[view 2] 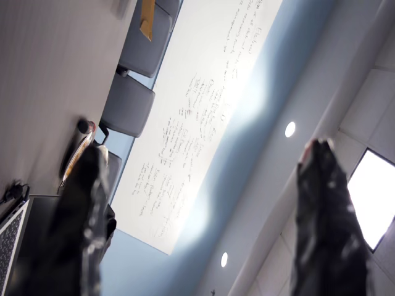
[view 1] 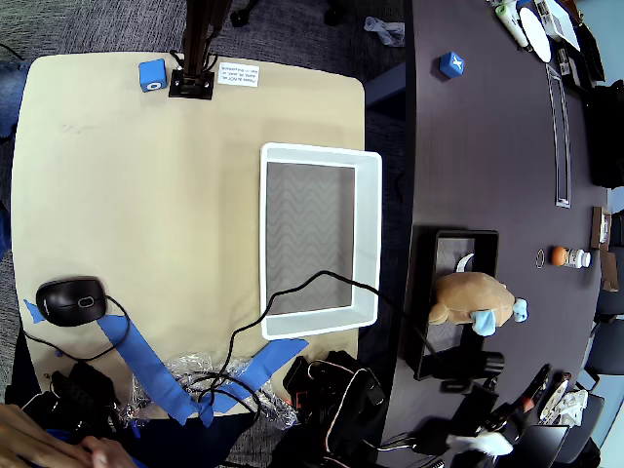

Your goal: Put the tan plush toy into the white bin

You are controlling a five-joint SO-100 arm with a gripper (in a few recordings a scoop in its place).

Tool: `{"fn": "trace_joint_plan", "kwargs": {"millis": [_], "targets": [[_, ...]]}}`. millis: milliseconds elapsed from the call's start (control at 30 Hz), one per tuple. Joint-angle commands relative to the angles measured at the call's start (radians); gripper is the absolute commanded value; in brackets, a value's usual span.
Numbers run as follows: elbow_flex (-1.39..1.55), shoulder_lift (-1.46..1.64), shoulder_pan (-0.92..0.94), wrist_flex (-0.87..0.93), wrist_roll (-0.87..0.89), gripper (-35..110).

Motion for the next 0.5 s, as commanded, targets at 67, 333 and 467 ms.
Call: {"fn": "trace_joint_plan", "kwargs": {"millis": [67,333,467], "targets": [[-0.115,-0.064,0.055,0.008,0.054,42],[-0.141,-0.172,0.160,0.008,0.150,42],[-0.141,-0.227,0.187,0.008,0.196,42]]}}
